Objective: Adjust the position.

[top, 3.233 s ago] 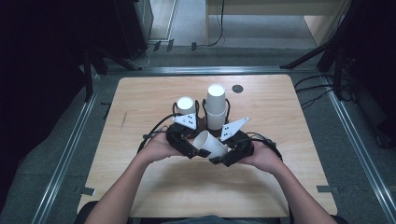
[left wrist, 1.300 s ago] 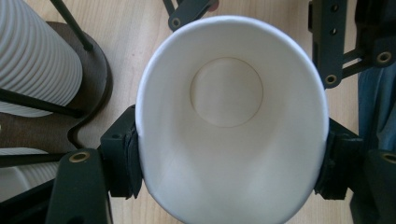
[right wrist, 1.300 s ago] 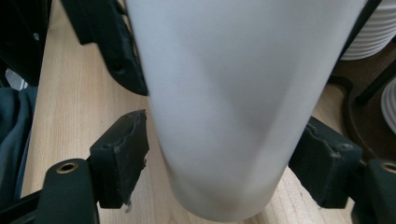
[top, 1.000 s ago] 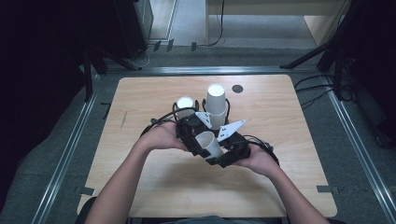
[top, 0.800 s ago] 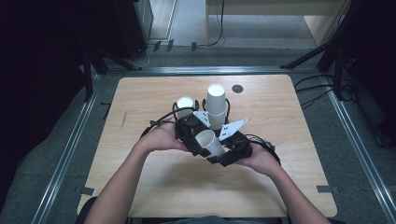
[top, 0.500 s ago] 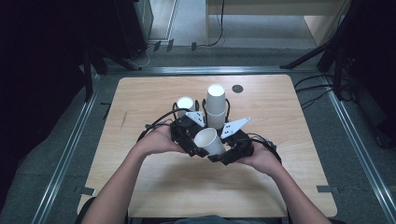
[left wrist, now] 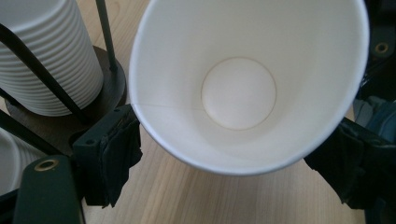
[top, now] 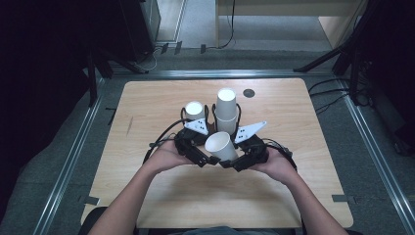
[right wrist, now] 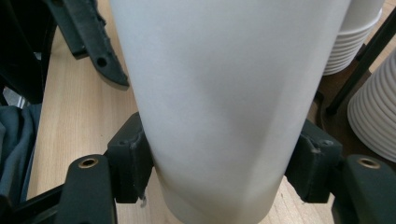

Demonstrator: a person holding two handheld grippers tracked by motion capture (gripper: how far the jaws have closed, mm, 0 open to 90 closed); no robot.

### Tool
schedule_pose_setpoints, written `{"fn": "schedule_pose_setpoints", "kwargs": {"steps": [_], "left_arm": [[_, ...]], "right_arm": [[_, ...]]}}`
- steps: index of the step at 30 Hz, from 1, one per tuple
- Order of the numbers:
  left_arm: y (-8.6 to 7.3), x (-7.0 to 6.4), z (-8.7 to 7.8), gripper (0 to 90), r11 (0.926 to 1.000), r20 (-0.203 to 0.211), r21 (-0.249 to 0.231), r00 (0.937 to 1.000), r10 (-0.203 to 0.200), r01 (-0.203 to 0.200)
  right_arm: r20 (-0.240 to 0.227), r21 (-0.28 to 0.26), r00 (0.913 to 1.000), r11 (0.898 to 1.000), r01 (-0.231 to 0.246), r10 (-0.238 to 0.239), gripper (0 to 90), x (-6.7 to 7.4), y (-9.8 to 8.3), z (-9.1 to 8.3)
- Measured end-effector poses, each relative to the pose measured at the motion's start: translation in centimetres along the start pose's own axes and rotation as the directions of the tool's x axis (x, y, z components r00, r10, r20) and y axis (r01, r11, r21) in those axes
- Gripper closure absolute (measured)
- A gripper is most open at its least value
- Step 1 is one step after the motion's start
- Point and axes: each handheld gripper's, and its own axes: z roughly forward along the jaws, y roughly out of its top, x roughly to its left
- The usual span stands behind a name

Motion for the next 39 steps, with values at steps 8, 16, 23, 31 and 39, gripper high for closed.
{"fn": "schedule_pose_setpoints", "kwargs": {"steps": [8,16,23,31,39], "left_arm": [[0.41,-0.36,0.52,16.4,0.9987,0.017,-0.048,0.9997,-0.016,0.017],[0.49,-0.29,0.75,19.8,0.9978,0.024,-0.053,0.999,-0.038,0.039],[0.43,-0.32,0.9,26.9,0.999,0.031,-0.029,0.999,-0.032,0.033],[0.44,-0.31,0.72,28.2,0.999,0.038,-0.036,0.999,-0.025,0.027],[0.42,-0.4,0.63,31.3,0.9989,0.044,-0.045,0.999,-0.013,0.015]], "right_arm": [[-0.008,-0.01,1.0,1.0,0.004,-0.004,32.9,0.17,0.2,0.17],[-0.01,0.003,0.9999,1.0,0.007,-0.007,32.9,0.14,0.17,0.38],[-0.002,0.027,0.9999,1.0,0.01,-0.01,32.3,0.17,0.05,0.71],[-0.004,0.018,0.9999,1.0,0.016,-0.015,32.4,0.23,0.09,0.66],[-0.009,0.014,0.9999,1.0,0.012,-0.012,32.0,0.25,0.12,0.7]]}}
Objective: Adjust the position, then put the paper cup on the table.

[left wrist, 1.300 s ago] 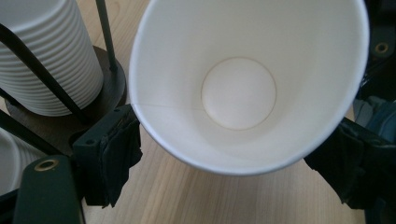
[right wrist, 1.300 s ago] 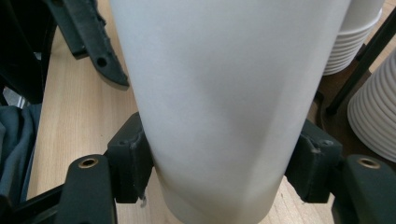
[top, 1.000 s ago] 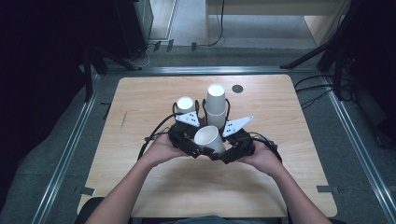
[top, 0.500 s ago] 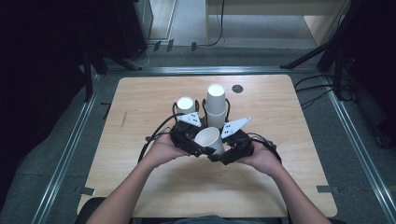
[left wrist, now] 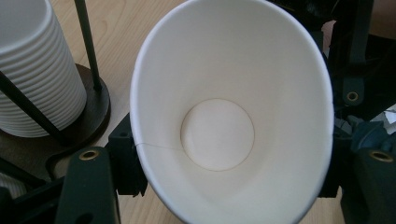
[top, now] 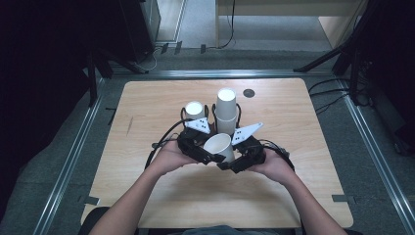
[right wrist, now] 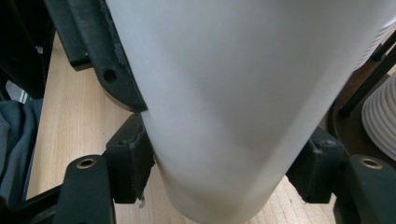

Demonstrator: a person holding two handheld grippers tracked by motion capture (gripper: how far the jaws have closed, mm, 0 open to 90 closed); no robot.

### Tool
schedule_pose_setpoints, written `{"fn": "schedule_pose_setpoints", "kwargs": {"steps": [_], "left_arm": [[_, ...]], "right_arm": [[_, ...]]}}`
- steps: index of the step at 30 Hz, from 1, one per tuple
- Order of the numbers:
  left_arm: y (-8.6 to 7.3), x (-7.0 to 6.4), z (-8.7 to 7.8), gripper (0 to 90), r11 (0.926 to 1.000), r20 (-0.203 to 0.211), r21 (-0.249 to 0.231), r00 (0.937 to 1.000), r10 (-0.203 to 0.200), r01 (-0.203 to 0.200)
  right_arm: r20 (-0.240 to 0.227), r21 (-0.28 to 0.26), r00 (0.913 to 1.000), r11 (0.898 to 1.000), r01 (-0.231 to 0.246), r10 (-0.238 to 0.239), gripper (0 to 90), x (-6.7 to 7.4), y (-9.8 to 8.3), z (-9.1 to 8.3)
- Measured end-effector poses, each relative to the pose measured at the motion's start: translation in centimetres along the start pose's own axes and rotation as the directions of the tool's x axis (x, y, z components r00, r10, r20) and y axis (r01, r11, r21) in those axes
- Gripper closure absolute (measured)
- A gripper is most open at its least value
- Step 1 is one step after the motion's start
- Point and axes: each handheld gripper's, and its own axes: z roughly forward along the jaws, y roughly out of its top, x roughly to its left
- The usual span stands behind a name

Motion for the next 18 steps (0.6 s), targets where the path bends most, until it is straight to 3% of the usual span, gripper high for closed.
{"fn": "schedule_pose_setpoints", "kwargs": {"steps": [3,6,8,18], "left_arm": [[0.0,0.0,-0.2,31.5,1.0,0.004,-0.008,1.0,-0.001,0.001],[0.1,0.1,-0.6,33.1,0.9995,-0.007,-0.026,0.9999,0.015,-0.016],[0.0,0.4,-1.1,32.9,0.9992,-0.004,-0.04,1.0,-0.003,0.003],[-0.4,1.3,-2.7,32.9,0.9991,-0.036,-0.043,0.9993,-0.01,0.009]], "right_arm": [[0.003,-0.008,1.0,1.0,0.009,-0.009,31.6,0.0,0.0,-0.1],[0.001,-0.019,0.9997,1.0,-0.023,0.023,25.6,-0.1,0.1,-0.2],[-0.009,-0.022,0.9992,0.999,-0.04,0.04,20.2,-0.3,0.1,-0.2],[0.01,-0.004,0.9989,0.999,-0.046,0.046,19.7,-0.6,-0.2,-0.8]]}}
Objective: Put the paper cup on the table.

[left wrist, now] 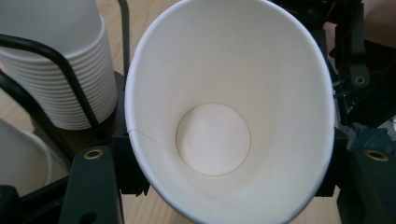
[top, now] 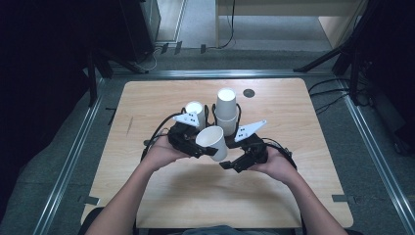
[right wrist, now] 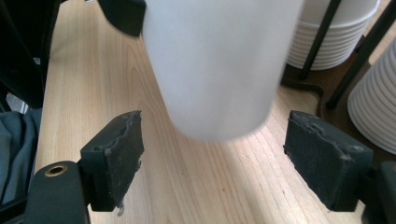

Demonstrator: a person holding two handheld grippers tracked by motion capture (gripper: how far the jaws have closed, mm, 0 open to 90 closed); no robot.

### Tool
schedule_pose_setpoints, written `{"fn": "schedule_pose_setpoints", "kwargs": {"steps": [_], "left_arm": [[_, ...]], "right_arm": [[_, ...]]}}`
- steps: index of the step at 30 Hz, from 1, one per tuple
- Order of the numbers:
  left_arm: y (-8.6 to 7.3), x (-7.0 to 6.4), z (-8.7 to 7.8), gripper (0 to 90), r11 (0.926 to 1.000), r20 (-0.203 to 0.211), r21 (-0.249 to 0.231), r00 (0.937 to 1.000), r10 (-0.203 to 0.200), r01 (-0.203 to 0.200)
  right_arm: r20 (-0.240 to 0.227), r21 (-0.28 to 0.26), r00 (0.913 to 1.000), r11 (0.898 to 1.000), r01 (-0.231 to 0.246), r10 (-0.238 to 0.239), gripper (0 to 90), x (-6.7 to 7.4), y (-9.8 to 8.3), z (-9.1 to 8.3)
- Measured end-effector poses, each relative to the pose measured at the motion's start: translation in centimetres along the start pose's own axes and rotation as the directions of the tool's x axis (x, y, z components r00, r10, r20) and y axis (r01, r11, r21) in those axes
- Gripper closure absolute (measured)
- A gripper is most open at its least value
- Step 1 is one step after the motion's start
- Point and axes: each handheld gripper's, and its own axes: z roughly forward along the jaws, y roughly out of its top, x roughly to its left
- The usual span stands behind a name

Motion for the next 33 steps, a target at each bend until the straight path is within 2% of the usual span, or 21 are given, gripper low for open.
{"fn": "schedule_pose_setpoints", "kwargs": {"steps": [2,9,17,23,27,33], "left_arm": [[-0.2,0.2,-0.3,32.9,0.9999,-0.002,-0.005,0.9999,-0.012,0.012],[-0.8,0.8,-1.2,32.8,0.9997,-0.047,0.022,0.9988,-0.012,0.013],[-1.9,1.2,-2.5,32.5,0.9989,-0.07,0.041,0.9974,-0.018,0.021],[-2.8,1.4,-3.3,32.4,0.9979,-0.094,0.059,0.9954,-0.019,0.025],[-3.3,1.5,-3.7,32.2,0.9973,-0.111,0.068,0.9936,-0.021,0.029],[-4.0,1.7,-4.4,31.9,0.9962,-0.137,0.081,0.9904,-0.02,0.031]], "right_arm": [[0.004,0.005,1.0,1.0,-0.003,0.003,20.0,0.0,-0.1,-0.1],[0.013,0.034,0.9999,0.999,0.01,-0.011,21.4,-0.2,-0.3,-0.2],[0.011,0.065,0.9995,0.997,0.028,-0.029,24.3,-0.5,-0.6,-0.4],[0.016,0.064,0.9995,0.998,0.025,-0.026,24.3,-0.8,-0.6,-0.7],[0.035,0.062,0.9988,0.998,0.031,-0.033,24.2,-1.0,-0.7,-0.9],[0.027,0.042,0.9995,0.999,0.016,-0.017,23.4,-1.4,-0.8,-1.2]]}}
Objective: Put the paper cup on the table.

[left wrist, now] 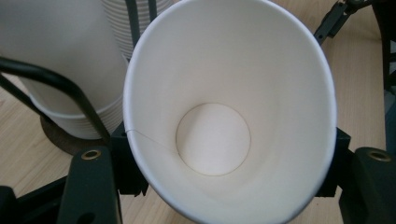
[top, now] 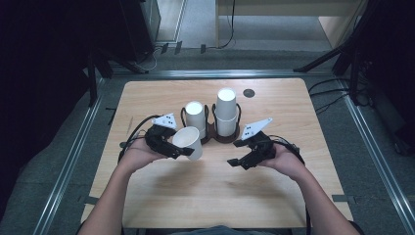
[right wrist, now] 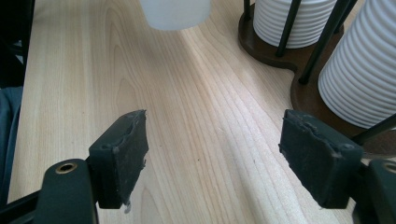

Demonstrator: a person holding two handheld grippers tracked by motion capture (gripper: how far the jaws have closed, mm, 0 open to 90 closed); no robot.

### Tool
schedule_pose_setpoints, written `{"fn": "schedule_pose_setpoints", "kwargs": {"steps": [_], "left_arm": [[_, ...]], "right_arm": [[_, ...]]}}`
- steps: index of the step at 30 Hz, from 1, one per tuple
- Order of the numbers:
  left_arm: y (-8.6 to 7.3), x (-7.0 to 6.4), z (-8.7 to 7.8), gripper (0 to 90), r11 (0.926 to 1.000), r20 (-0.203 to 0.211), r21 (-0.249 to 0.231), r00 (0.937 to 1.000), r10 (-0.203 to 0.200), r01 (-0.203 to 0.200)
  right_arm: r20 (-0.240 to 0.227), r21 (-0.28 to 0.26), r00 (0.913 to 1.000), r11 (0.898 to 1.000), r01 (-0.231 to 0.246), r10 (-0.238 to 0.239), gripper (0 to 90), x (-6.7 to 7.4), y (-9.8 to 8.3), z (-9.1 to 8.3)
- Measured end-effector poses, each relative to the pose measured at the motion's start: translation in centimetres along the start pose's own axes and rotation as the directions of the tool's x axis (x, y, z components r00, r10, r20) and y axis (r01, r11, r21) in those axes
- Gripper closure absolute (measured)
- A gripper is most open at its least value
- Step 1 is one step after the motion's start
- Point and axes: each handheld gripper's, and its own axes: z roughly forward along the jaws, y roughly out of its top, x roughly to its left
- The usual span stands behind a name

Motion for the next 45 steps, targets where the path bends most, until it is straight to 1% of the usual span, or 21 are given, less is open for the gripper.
{"fn": "schedule_pose_setpoints", "kwargs": {"steps": [2,4,6,10,11,13,18,22,27,29,35,38,39,41,42,43,45], "left_arm": [[-0.2,0.2,-0.3,31.9,1.0,-0.004,-0.002,1.0,-0.008,0.008],[-0.4,0.3,-0.5,31.9,0.9999,-0.012,-0.001,0.9998,-0.015,0.015],[-0.6,0.4,-0.6,31.8,0.9999,-0.024,0.006,0.9996,-0.012,0.013],[-1.0,0.8,-0.9,31.6,0.9997,-0.039,0.021,0.9992,-0.013,0.014],[-1.1,0.8,-1.0,31.4,0.9997,-0.047,0.023,0.9988,-0.012,0.013],[-1.3,1.0,-1.1,31.2,0.9995,-0.061,0.028,0.9981,-0.012,0.013],[-1.8,1.6,-1.5,30.9,0.9992,-0.071,0.027,0.9971,-0.026,0.028],[-2.1,1.9,-1.8,30.8,0.999,-0.078,0.024,0.9964,-0.035,0.037],[-2.6,2.5,-2.0,30.6,0.9985,-0.086,0.029,0.9953,-0.044,0.046],[-2.9,2.8,-2.1,30.6,0.998,-0.083,0.021,0.9949,-0.058,0.06],[-3.8,4.0,-2.7,30.4,0.9952,-0.113,0.02,0.9892,-0.093,0.096],[-4.3,4.7,-3.0,30.2,0.992,-0.128,0.016,0.9842,-0.122,0.125],[-4.5,4.9,-3.1,30.1,0.9911,-0.134,0.024,0.9828,-0.127,0.131],[-4.7,5.2,-3.1,30.1,0.9901,-0.148,0.036,0.9806,-0.129,0.136],[-4.9,5.4,-3.2,30.1,0.9896,-0.162,0.042,0.9783,-0.13,0.138],[-4.9,5.4,-3.2,30.1,0.9896,-0.162,0.042,0.9783,-0.13,0.138],[-5.1,5.8,-3.5,30.1,0.9884,-0.172,0.031,0.9749,-0.141,0.149]], "right_arm": [[-0.003,0.003,1.0,1.0,-0.008,0.008,23.4,-0.2,0.0,0.0],[0.0,0.008,1.0,1.0,-0.004,0.004,23.4,-0.2,0.0,0.0],[0.008,0.007,1.0,1.0,0.002,-0.003,23.4,-0.3,0.0,-0.1],[0.007,0.011,1.0,1.0,-0.005,0.005,23.4,-0.4,0.0,-0.1],[0.007,0.012,1.0,1.0,0.006,-0.006,23.5,-0.5,0.0,-0.1],[0.01,0.013,0.9999,1.0,0.009,-0.01,23.4,-0.5,0.0,0.0],[0.018,0.027,0.9997,0.999,0.016,-0.017,23.5,-0.5,-0.2,0.1],[0.017,0.026,0.9997,1.0,0.016,-0.016,23.5,-0.5,-0.2,0.1],[0.006,0.027,0.9998,0.999,0.02,-0.02,23.5,-0.5,-0.2,0.2],[0.001,0.028,0.9997,0.999,0.022,-0.022,23.5,-0.5,-0.3,0.2],[0.007,0.036,0.9995,0.999,0.03,-0.03,23.5,-0.6,-0.4,0.3],[0.013,0.04,0.9993,0.999,0.036,-0.036,23.5,-0.6,-0.5,0.4],[0.016,0.043,0.9989,0.998,0.043,-0.044,23.5,-0.6,-0.5,0.5],[0.019,0.045,0.9989,0.998,0.042,-0.043,23.5,-0.7,-0.5,0.5],[0.024,0.049,0.9988,0.998,0.041,-0.042,23.5,-0.6,-0.6,0.6],[0.024,0.049,0.9988,0.998,0.041,-0.042,23.5,-0.6,-0.6,0.6],[0.027,0.051,0.9983,0.997,0.05,-0.051,23.5,-0.6,-0.6,0.6]]}}
